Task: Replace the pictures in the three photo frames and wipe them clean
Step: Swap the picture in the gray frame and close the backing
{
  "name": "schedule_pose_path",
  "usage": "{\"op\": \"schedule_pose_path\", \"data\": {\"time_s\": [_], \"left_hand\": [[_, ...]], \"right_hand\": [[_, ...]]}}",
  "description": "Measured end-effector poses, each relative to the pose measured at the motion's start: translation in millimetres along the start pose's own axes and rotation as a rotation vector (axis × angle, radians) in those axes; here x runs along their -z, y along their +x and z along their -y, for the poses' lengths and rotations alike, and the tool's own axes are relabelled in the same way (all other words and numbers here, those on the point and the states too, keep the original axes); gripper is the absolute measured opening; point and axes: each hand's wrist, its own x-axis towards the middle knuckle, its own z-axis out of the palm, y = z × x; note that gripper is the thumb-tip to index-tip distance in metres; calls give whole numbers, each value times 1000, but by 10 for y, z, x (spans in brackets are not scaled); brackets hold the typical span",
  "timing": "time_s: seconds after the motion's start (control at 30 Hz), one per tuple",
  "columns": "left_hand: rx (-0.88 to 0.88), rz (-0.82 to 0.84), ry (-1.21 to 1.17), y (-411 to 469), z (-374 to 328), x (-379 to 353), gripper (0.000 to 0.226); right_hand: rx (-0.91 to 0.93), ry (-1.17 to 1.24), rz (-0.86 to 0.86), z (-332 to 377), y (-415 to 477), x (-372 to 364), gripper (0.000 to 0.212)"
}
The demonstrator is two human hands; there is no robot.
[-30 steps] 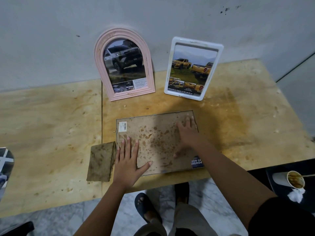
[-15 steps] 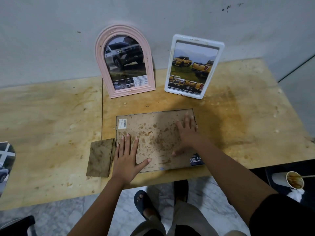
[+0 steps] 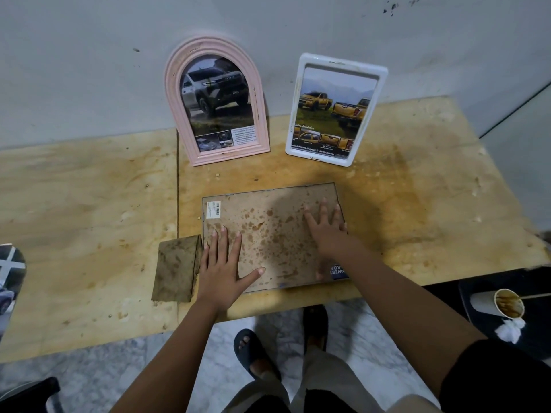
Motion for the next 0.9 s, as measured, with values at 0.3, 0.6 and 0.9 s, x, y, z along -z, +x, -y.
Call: {"op": "schedule_pose_path", "data": {"time_s": [0.3, 0.6, 0.9], "left_hand": [[-3, 42, -2, 9, 1, 8, 102], [-18, 129, 6, 20, -24, 88, 116], [161, -31, -264, 54, 80, 411, 72]], "right_hand": [[62, 40, -104, -163, -94, -107, 136], [12, 101, -77, -90, -149, -270, 110], [-122, 462, -439, -349, -203, -288, 51]]}}
